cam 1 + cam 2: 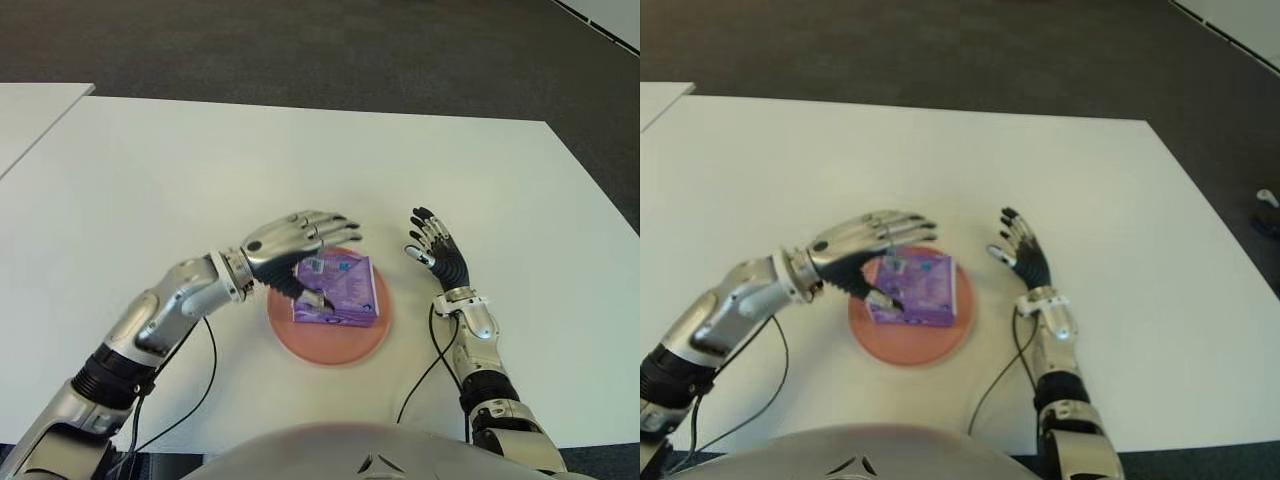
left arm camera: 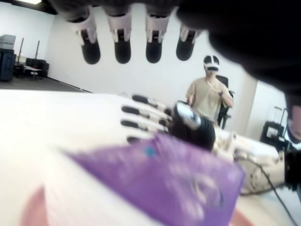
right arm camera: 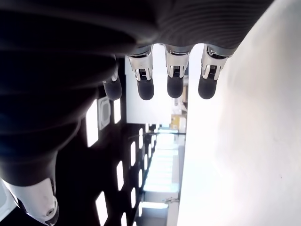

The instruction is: Put the tissue paper into the plate.

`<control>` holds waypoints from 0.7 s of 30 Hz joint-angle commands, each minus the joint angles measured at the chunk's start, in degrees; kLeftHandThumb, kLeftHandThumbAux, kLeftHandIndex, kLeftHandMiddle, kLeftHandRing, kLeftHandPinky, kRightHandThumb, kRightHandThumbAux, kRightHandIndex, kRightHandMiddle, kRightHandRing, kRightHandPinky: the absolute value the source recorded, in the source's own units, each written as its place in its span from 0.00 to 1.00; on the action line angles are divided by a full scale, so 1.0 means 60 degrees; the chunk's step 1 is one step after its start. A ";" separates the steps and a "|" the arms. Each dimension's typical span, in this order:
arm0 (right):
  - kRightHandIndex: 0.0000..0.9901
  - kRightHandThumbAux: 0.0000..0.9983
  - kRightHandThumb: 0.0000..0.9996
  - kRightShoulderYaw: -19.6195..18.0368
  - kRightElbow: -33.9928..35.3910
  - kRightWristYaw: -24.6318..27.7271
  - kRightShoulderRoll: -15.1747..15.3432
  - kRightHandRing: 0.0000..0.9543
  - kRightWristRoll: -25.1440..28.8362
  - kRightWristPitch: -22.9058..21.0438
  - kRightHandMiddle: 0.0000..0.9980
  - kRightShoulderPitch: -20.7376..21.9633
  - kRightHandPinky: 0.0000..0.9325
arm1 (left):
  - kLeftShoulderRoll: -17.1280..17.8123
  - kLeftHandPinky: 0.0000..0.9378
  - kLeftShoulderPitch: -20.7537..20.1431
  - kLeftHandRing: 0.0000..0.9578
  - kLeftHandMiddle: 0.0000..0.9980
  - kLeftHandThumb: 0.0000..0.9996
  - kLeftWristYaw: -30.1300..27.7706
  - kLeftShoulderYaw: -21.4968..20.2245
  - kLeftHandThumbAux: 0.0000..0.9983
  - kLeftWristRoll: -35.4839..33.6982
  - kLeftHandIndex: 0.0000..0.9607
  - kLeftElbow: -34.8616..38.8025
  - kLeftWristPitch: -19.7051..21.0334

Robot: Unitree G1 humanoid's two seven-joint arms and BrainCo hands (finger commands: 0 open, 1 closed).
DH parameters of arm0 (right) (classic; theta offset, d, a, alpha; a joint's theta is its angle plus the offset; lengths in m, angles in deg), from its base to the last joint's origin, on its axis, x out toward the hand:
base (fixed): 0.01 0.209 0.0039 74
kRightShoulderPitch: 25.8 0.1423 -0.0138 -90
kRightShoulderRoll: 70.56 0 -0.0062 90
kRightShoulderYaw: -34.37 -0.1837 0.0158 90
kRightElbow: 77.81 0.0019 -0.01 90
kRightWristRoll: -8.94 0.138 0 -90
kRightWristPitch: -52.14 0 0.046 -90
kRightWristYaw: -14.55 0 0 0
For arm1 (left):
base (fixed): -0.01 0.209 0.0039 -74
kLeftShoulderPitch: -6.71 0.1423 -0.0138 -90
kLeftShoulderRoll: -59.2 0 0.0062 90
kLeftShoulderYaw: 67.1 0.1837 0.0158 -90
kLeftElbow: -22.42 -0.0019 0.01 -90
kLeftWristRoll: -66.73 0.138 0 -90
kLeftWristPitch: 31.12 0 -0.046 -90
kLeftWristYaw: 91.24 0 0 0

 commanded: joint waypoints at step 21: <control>0.00 0.69 0.00 0.0089 -0.0976 0.0148 -0.0608 0.00 0.0143 -0.0907 0.00 -0.1003 0.00 | -0.2238 0.00 -0.0454 0.00 0.00 0.00 0.1245 -0.2728 0.48 -0.4917 0.00 -0.2439 0.1245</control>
